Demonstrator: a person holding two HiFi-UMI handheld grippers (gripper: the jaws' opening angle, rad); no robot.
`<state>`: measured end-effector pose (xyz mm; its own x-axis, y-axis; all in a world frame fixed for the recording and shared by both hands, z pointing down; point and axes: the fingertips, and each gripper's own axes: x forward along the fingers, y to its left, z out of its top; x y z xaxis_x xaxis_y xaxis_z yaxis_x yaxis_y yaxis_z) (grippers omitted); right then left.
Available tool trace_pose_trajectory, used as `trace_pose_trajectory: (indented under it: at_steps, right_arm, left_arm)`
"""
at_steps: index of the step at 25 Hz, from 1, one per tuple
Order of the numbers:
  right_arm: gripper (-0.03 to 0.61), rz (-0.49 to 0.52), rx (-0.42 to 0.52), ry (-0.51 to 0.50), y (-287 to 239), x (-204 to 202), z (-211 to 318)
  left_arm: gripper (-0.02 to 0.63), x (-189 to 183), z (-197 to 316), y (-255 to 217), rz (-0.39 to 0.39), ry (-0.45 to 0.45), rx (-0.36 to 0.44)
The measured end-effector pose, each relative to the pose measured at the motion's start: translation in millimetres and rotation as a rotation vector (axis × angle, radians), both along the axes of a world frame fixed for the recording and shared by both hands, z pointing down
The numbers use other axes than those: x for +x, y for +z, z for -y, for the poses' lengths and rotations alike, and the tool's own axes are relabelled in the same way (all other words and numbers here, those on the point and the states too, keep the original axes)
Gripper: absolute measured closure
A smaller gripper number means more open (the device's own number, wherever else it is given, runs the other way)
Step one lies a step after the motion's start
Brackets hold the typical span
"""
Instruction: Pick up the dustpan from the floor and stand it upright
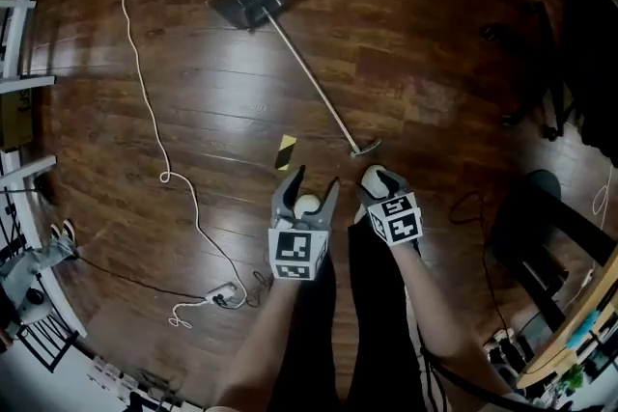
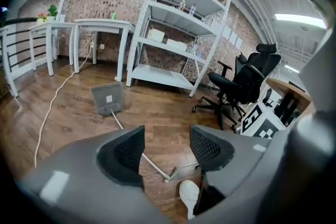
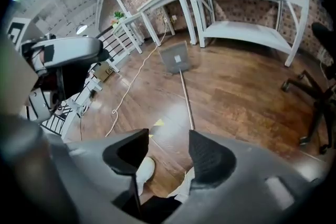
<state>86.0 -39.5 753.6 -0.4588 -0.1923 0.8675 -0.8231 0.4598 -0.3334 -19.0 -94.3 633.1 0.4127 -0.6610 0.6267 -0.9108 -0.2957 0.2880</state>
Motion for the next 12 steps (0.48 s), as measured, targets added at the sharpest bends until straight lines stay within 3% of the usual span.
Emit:
trace_pose_trajectory:
  at_steps: [4,8,12]
  right_arm:
    - [0.368,-0.049,-0.033,-0.045,113,7,11]
    - [0.368,-0.164,-0.030,-0.214,204,3,10]
    - [0.378,-0.212,-0.018,-0.311,275,-3,13]
  left_arm:
    - [0.327,8,6,97,0.013,0.024,-0.046]
    - [0.333,1,8,173,0.026,0.029,-0.075]
    - [0.334,-10,18,225,0.032,0.019,-0.076]
